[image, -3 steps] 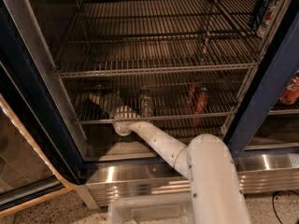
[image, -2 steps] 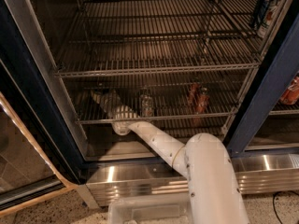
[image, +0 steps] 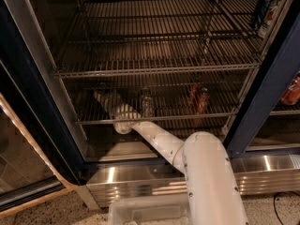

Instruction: Pick pepsi can from bottom shelf of fridge

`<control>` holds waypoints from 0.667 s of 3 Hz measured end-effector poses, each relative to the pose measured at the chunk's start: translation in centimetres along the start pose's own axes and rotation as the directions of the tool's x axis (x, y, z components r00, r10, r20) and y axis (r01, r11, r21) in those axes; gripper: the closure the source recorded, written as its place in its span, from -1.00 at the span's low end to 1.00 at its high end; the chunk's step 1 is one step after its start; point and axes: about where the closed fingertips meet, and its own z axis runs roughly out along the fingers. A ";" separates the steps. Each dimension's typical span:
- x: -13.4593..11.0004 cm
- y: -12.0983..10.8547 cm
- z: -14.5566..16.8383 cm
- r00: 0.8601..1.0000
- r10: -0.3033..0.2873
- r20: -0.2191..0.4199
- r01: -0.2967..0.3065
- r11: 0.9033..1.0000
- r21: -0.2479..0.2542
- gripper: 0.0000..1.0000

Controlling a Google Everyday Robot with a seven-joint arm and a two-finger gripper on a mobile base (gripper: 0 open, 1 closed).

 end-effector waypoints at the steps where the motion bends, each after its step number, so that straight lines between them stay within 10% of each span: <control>1: -0.6 0.1 -0.1 1.000 0.000 0.000 0.000 1.000 0.000 1.00; 2: -0.6 0.1 -0.1 1.000 0.000 0.000 0.000 1.000 0.000 1.00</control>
Offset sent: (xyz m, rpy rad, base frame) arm 0.0000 0.0000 0.0059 0.0000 0.0000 0.0000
